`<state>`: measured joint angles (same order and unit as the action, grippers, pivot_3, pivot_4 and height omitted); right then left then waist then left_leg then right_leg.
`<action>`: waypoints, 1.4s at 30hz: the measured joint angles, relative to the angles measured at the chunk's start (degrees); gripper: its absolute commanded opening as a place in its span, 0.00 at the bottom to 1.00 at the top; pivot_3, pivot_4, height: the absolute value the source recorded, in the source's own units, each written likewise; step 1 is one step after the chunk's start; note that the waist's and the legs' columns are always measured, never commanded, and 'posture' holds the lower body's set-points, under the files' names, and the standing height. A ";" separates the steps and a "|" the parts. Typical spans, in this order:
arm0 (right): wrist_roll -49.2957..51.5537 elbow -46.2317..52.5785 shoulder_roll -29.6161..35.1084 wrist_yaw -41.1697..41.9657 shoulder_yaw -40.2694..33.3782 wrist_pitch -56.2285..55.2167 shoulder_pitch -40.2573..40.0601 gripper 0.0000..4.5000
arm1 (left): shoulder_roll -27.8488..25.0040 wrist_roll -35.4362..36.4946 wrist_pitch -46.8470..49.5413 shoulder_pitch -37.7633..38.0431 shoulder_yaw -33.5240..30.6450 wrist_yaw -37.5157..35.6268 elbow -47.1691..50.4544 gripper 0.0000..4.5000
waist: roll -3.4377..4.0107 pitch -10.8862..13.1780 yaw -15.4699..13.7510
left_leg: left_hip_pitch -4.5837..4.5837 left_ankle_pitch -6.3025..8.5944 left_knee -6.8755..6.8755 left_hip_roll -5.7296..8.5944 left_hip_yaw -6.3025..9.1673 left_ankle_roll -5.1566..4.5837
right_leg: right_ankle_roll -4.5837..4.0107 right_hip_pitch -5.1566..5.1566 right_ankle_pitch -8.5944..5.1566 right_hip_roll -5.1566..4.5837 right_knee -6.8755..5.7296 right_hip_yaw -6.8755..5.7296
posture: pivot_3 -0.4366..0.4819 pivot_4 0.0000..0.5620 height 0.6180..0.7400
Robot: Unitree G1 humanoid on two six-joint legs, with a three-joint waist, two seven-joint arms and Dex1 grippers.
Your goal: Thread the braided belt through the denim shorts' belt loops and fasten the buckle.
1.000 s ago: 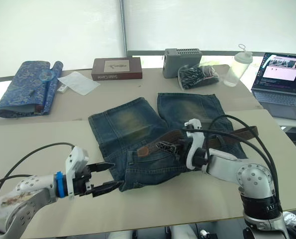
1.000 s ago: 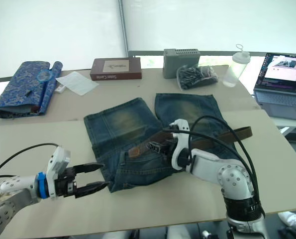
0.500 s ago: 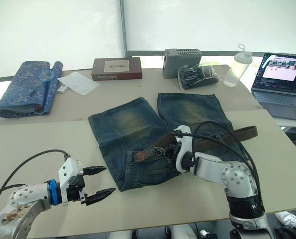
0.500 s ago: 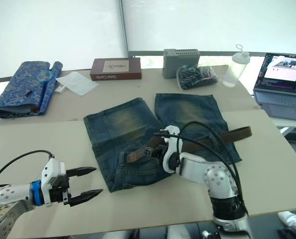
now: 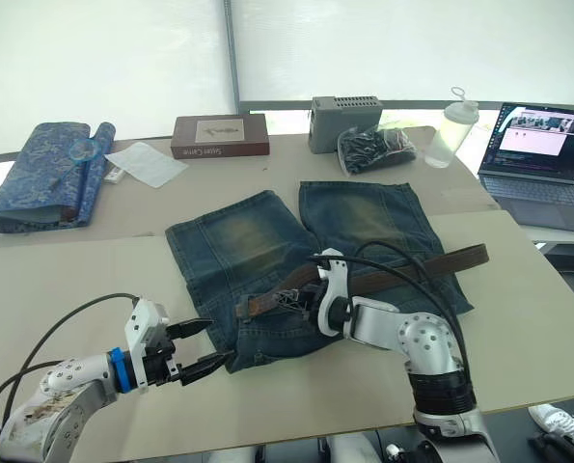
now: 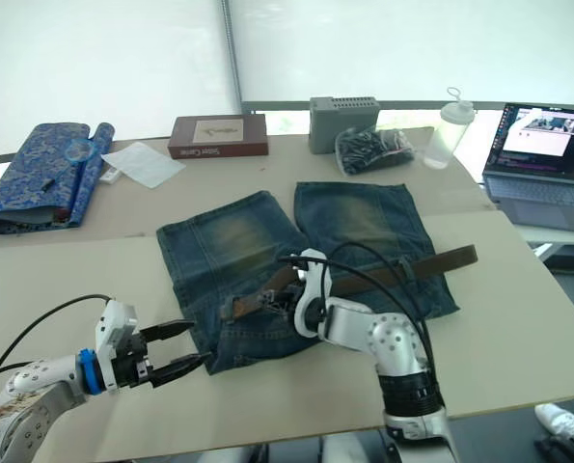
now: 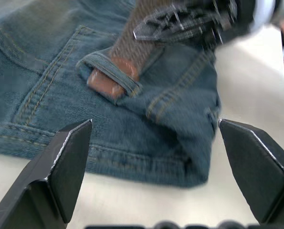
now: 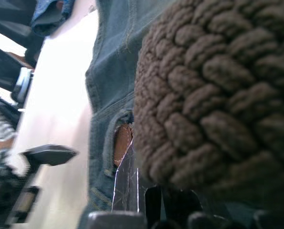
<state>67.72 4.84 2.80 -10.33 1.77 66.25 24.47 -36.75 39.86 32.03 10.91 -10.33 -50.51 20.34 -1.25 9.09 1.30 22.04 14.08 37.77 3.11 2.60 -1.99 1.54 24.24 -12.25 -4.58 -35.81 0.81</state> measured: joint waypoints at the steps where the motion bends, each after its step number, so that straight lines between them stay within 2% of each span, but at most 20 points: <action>1: -0.02 -0.74 -0.17 0.24 -0.25 0.39 0.44 0.00 | 0.57 1.54 1.90 -0.40 -0.23 1.20 0.01 0.99 | 0.00 0.00 -0.01 | 0.01 0.01 0.00 -0.01 0.01 0.01 | 0.00 0.00 0.00 0.03 -0.01 0.00 | 0.48 0.27 1.00; 8: -2.97 -2.29 -1.54 3.53 -0.12 2.04 1.89 0.00 | 5.72 12.29 13.94 -3.84 -3.79 11.75 -0.28 0.99 | -0.01 -0.01 0.75 | -0.06 0.08 0.00 -0.04 0.04 0.14 | -0.01 0.04 0.01 0.13 -0.10 0.06 | 0.48 0.27 1.00; 11: -4.61 -3.83 -1.81 5.74 -0.28 2.08 2.97 0.00 | 8.80 20.44 20.39 -4.48 -7.03 18.39 -2.18 0.83 | -0.04 -0.03 1.16 | -0.14 0.10 0.00 -0.08 0.05 0.16 | -0.01 0.02 0.00 0.15 -0.14 0.04 | 0.48 0.27 1.00; 13: -5.68 -4.11 -1.91 6.90 -0.50 2.53 3.17 0.00 | 9.08 24.89 24.07 -4.41 -8.64 21.50 -2.72 0.64 | -0.04 -0.03 1.18 | -0.21 0.10 0.00 -0.08 0.04 0.16 | -0.01 -0.02 0.00 0.15 -0.17 0.05 | 0.48 0.27 1.00; 18: -6.97 -4.14 -2.53 8.17 -1.08 3.00 3.18 0.00 | 12.21 31.75 26.80 -4.57 -10.84 27.93 -4.42 0.64 | -0.12 -0.09 1.16 | -0.26 0.11 0.00 -0.08 0.03 0.18 | -0.02 -0.05 0.00 0.14 -0.16 0.09 | 0.48 0.27 1.00; 24: -8.46 -4.12 -3.44 9.16 -2.31 4.10 3.29 0.00 | 11.72 37.04 28.49 -4.57 -12.59 33.21 -6.30 0.64 | -0.13 -0.10 1.18 | -0.26 0.13 0.00 -0.08 0.02 0.22 | -0.08 -0.02 -0.01 0.14 -0.16 0.12 | 0.48 0.27 1.00; 27: -9.12 -4.11 -3.78 9.66 -2.50 4.65 3.39 0.00 | 9.48 39.65 29.97 -3.60 -13.56 34.00 -6.64 0.64 | -0.13 -0.11 1.28 | -0.27 0.16 0.00 -0.09 0.02 0.26 | -0.15 -0.01 -0.05 0.14 -0.16 0.13 | 0.48 0.27 1.00; 33: -10.23 -4.12 -3.81 11.05 -2.93 5.51 3.52 0.00 | 8.45 42.62 30.53 -2.22 -14.26 35.49 -6.67 0.64 | -0.13 -0.12 1.17 | -0.28 0.17 -0.01 -0.09 0.04 0.28 | -0.18 -0.01 -0.07 0.11 -0.14 0.13 | 0.48 0.27 1.00; 42: -11.66 -4.17 -3.98 13.26 -3.25 6.62 3.80 0.00 | 12.94 43.10 28.76 -6.10 -10.00 39.34 -7.21 0.64 | -0.17 -0.15 1.21 | -0.25 0.19 -0.01 -0.13 0.03 0.33 | -0.22 0.01 -0.07 0.07 -0.14 0.16 | 0.48 0.27 1.00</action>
<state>56.06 0.67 -1.19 2.93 -1.47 72.87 28.27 -23.81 82.96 60.79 4.81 -20.33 -11.17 13.13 -1.42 8.94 2.51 21.78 14.27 37.76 2.98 2.62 -1.66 1.32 24.25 -12.31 -4.51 -35.95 0.98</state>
